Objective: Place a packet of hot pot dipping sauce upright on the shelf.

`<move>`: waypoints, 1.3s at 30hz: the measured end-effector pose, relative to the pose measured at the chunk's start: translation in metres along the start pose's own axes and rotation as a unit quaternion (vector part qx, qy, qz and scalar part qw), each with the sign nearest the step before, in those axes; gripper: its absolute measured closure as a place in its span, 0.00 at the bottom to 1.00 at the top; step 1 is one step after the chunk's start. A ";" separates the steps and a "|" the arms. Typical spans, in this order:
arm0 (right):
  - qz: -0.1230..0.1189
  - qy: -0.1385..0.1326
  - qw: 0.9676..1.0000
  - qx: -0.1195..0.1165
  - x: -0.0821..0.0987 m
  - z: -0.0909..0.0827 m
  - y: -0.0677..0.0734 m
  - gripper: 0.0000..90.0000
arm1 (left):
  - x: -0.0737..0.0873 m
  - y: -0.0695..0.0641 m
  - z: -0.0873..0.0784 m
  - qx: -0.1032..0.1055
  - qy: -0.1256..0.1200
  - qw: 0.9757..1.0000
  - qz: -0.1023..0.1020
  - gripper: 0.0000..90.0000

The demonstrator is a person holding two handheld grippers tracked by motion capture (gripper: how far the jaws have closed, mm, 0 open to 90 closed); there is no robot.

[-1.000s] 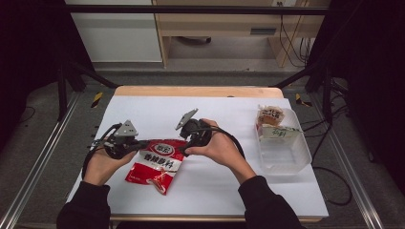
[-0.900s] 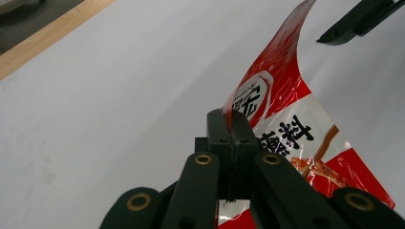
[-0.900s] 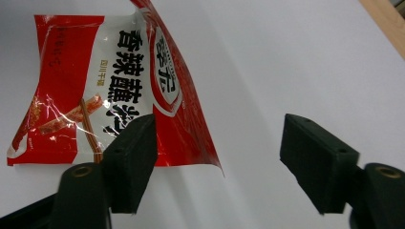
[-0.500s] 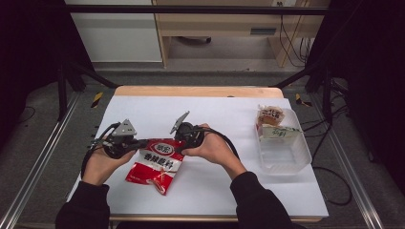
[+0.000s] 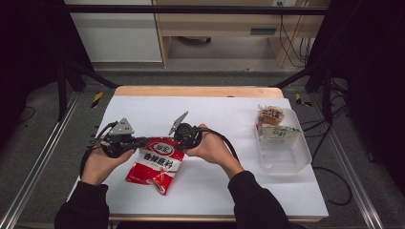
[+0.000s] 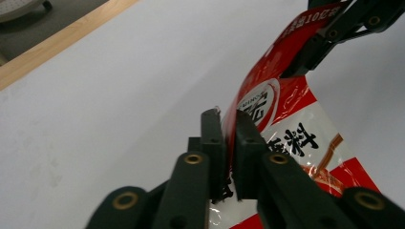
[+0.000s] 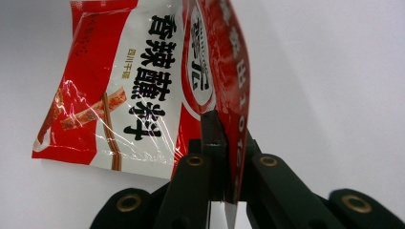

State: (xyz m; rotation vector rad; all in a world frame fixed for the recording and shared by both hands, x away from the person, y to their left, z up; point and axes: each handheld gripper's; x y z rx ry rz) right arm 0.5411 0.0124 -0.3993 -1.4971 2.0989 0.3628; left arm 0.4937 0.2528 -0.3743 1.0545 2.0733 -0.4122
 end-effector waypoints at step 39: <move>0.010 0.000 0.999 0.035 -0.006 -0.115 -0.011 1.00 | 0.022 0.022 -0.008 -0.051 -0.001 0.998 -0.037 0.18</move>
Point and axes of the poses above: each handheld gripper's, and its own axes: z roughly forward along the jaws, x roughly out of its underside, y roughly to its left, and after that the axes turned 3 degrees about x, right-handed
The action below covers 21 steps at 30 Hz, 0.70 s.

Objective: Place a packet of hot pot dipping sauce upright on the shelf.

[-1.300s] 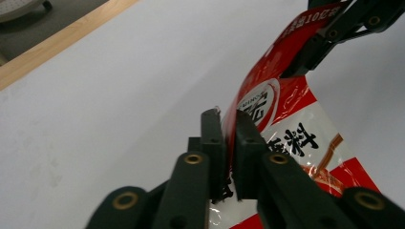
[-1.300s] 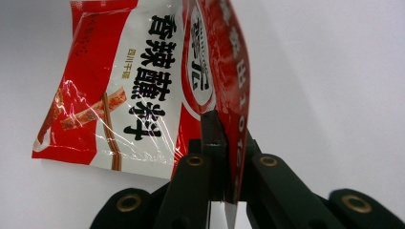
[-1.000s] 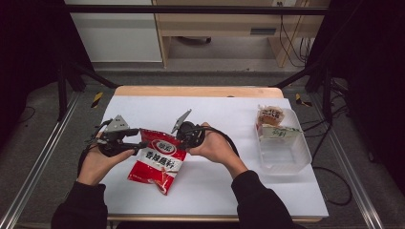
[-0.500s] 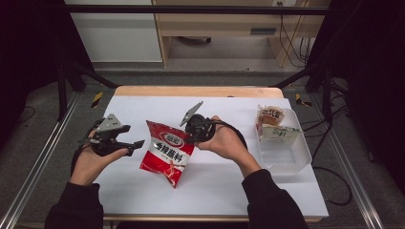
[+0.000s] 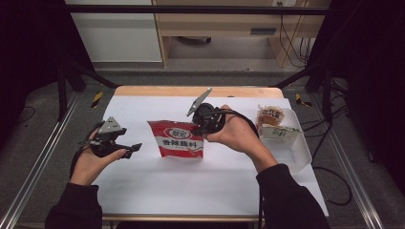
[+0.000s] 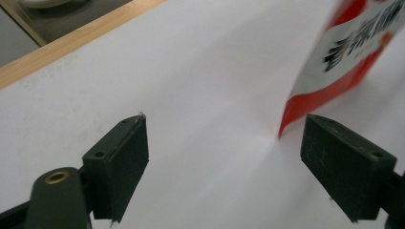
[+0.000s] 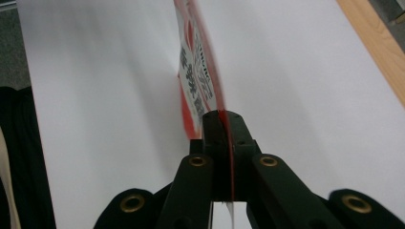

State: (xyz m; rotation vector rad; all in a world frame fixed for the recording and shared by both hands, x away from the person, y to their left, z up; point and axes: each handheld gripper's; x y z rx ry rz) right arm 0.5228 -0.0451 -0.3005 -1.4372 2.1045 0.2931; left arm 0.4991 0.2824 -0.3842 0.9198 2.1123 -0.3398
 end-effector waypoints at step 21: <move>-0.007 -0.008 0.999 0.042 0.019 -0.069 -0.015 1.00 | 0.011 -0.007 0.022 0.002 0.073 0.997 -0.004 0.09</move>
Point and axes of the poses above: each handheld gripper's, and its own axes: z roughly forward along the jaws, x roughly out of its underside, y roughly to its left, and after that the axes turned 3 degrees about x, right-handed
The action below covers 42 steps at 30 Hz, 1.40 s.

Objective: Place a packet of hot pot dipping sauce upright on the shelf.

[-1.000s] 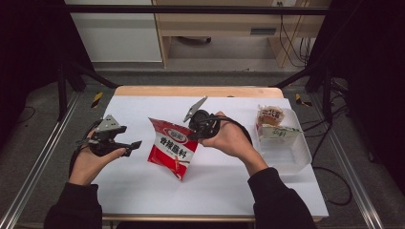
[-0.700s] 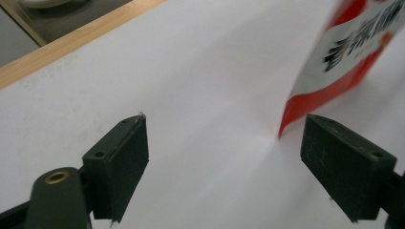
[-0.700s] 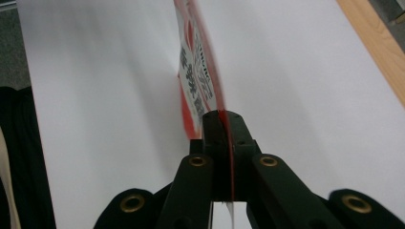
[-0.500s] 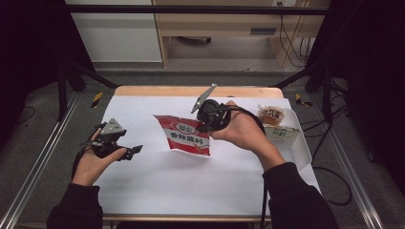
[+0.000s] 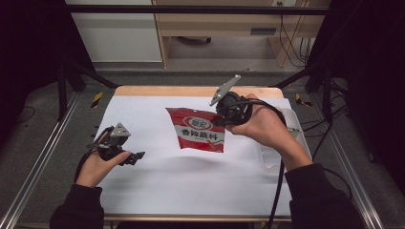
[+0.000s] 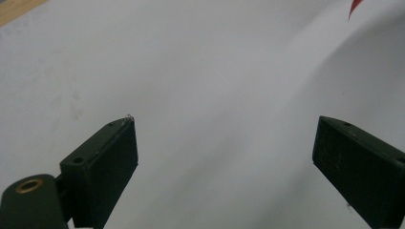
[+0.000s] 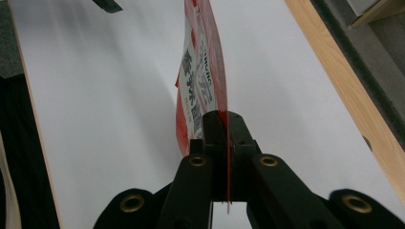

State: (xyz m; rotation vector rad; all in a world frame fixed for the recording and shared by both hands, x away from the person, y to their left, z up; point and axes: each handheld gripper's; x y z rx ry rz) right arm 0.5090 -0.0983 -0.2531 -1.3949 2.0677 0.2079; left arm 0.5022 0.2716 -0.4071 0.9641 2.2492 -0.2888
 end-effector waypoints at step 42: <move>0.052 0.005 0.997 0.064 0.077 -0.093 -0.023 1.00 | 0.004 0.001 -0.003 0.002 0.005 1.000 -0.006 0.09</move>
Point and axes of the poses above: each handheld gripper's, and its own axes: z roughly forward along the jaws, x roughly out of its underside, y roughly to its left, and after that the axes turned 3 degrees about x, right-handed
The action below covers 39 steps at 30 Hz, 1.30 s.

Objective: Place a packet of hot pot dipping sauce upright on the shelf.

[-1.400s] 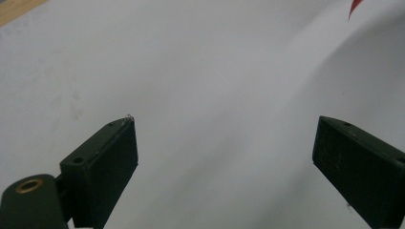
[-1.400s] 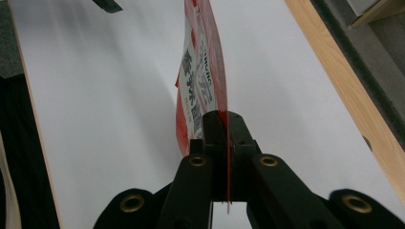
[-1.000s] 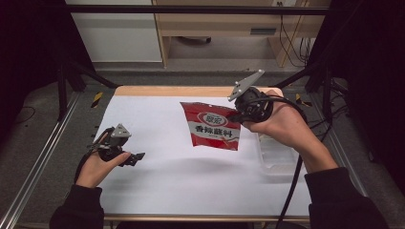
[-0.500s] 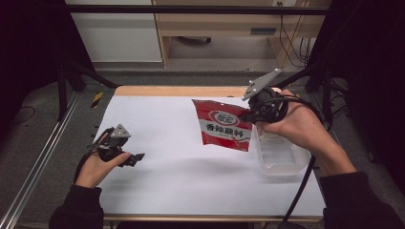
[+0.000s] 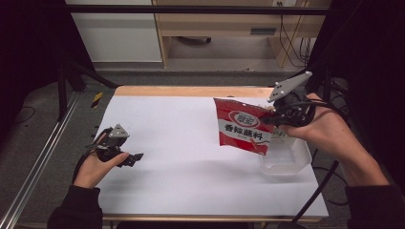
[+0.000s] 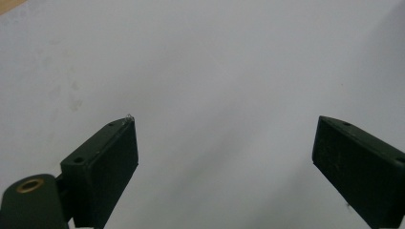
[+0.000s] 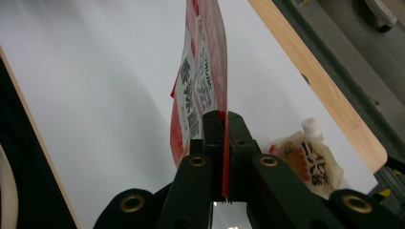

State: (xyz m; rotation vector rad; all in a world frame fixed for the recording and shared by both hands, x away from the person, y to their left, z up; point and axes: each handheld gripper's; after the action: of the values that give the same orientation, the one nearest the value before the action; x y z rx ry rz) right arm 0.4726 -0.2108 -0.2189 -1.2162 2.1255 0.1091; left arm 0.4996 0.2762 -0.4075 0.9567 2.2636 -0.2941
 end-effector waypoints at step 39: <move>0.098 0.024 0.993 0.058 0.087 -0.032 -0.055 1.00 | 0.002 0.002 0.003 0.000 0.004 1.000 -0.001 0.09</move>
State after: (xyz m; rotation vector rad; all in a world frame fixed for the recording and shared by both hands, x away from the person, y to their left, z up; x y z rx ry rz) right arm 0.4703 -0.3175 -0.2316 -0.9513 2.2568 0.0430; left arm 0.5010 0.2776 -0.4107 0.9573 2.2723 -0.2925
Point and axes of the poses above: each handheld gripper's, and its own axes: z roughly forward along the jaws, x roughly out of its underside, y roughly to its left, and after that the axes turned 3 degrees about x, right-handed
